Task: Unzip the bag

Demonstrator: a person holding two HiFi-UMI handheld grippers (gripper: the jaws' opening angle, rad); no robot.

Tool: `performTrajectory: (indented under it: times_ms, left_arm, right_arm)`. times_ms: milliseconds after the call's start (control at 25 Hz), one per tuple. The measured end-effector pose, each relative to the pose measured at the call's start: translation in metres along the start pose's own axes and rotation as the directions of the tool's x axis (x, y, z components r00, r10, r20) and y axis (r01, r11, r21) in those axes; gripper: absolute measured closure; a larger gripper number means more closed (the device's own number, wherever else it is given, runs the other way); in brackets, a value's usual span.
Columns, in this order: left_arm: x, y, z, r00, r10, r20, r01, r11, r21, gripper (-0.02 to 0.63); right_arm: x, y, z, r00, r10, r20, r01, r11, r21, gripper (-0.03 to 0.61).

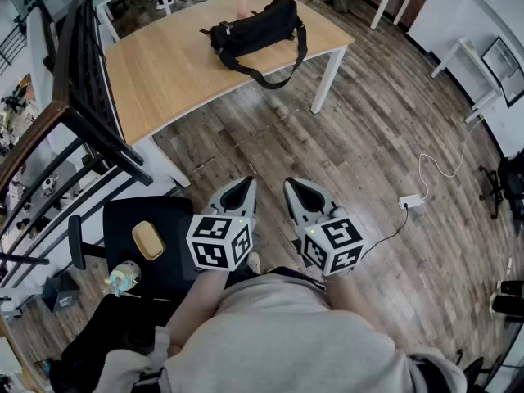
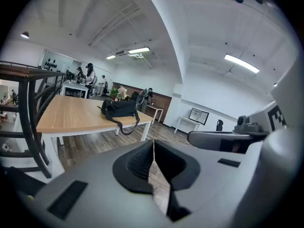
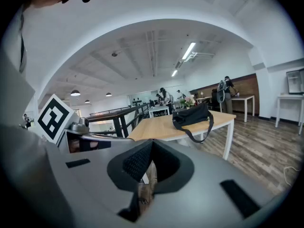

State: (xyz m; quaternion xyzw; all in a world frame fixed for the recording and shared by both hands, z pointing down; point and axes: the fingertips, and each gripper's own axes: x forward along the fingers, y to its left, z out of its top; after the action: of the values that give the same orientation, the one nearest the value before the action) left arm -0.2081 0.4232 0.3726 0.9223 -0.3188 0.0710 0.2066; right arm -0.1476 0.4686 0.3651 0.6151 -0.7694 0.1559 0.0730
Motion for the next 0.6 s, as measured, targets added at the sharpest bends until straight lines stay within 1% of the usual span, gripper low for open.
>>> performTrajectory:
  times_ms: [240, 320, 440, 600]
  left_arm:
    - [0.008, 0.009, -0.005, 0.999, 0.013, -0.044, -0.012, 1.000, 0.024, 0.592]
    - [0.010, 0.013, -0.003, 0.999, 0.011, -0.046, -0.010, 1.000, 0.022, 0.592]
    - [0.011, 0.016, 0.005, 1.000, -0.008, -0.017, 0.008, 1.000, 0.023, 0.592]
    - [0.008, 0.016, 0.016, 0.995, -0.076, 0.060, 0.075, 0.997, 0.020, 0.591]
  right_arm:
    - [0.010, 0.000, 0.007, 1.000, 0.005, 0.000, -0.005, 1.000, -0.014, 0.572]
    - [0.013, -0.001, 0.009, 1.000, 0.003, 0.001, -0.003, 1.000, -0.012, 0.572]
    - [0.016, -0.002, 0.012, 1.000, -0.007, 0.020, 0.008, 1.000, -0.009, 0.572]
    - [0.019, -0.004, 0.018, 0.996, -0.032, 0.078, 0.029, 0.999, 0.035, 0.571]
